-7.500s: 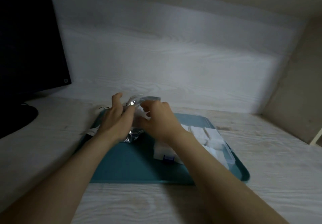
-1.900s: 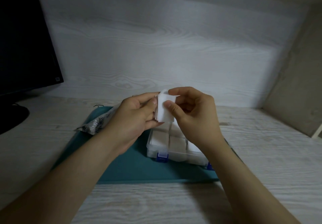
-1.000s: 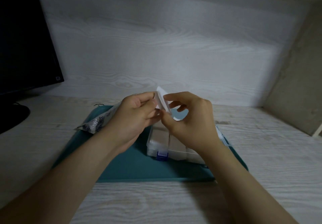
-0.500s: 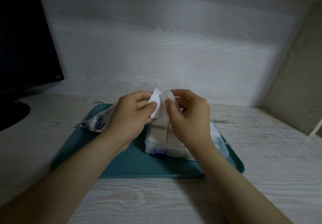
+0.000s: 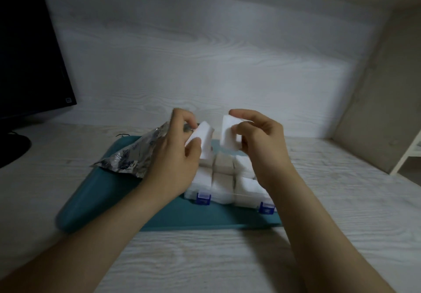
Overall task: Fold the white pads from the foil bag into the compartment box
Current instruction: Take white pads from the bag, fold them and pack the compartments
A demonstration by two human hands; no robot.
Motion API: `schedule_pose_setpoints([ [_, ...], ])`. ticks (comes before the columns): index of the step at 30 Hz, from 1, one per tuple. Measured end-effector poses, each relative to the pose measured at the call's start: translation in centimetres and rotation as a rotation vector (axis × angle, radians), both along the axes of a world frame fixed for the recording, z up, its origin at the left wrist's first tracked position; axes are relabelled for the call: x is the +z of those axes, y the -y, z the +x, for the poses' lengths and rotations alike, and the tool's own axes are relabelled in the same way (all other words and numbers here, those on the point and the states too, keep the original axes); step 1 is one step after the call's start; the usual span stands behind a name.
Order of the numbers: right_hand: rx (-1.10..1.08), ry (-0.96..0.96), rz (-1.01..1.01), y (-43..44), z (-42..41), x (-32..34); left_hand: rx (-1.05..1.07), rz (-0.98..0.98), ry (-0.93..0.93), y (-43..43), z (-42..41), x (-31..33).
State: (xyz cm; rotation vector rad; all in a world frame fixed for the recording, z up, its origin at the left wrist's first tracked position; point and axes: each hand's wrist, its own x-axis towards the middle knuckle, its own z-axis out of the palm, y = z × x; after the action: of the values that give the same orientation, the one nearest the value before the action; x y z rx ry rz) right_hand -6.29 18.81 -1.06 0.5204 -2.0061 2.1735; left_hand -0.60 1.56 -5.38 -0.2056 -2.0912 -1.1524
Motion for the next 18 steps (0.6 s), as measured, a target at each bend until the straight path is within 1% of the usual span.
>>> schedule_pose_setpoints([
  [2, -0.093, -0.006, 0.061, -1.2, -0.2, -0.1, 0.003, -0.162, -0.060, -0.4, 0.1, -0.1],
  [6, -0.196, -0.026, 0.268, -4.5, 0.2, -1.3, -0.057, -0.360, -0.041, -1.7, 0.4, -0.8],
  [8, -0.225, -0.015, 0.335, -6.1, 0.5, -1.9, -0.109, -0.377, -0.008, -2.3, 0.4, -1.2],
  [11, -0.229, 0.015, 0.377, -7.7, 0.6, -2.4, -0.149, -0.386, 0.031, -2.9, 0.5, -1.5],
  [15, -0.275, -0.031, 0.516, -8.6, 0.6, -3.3, -0.184, -0.487, 0.024, -3.1, 0.6, -1.8],
  [18, -0.255, -0.091, 0.632, -9.0, 1.0, -3.7, -0.203, -0.579, -0.008, -3.5, 0.8, -1.7],
])
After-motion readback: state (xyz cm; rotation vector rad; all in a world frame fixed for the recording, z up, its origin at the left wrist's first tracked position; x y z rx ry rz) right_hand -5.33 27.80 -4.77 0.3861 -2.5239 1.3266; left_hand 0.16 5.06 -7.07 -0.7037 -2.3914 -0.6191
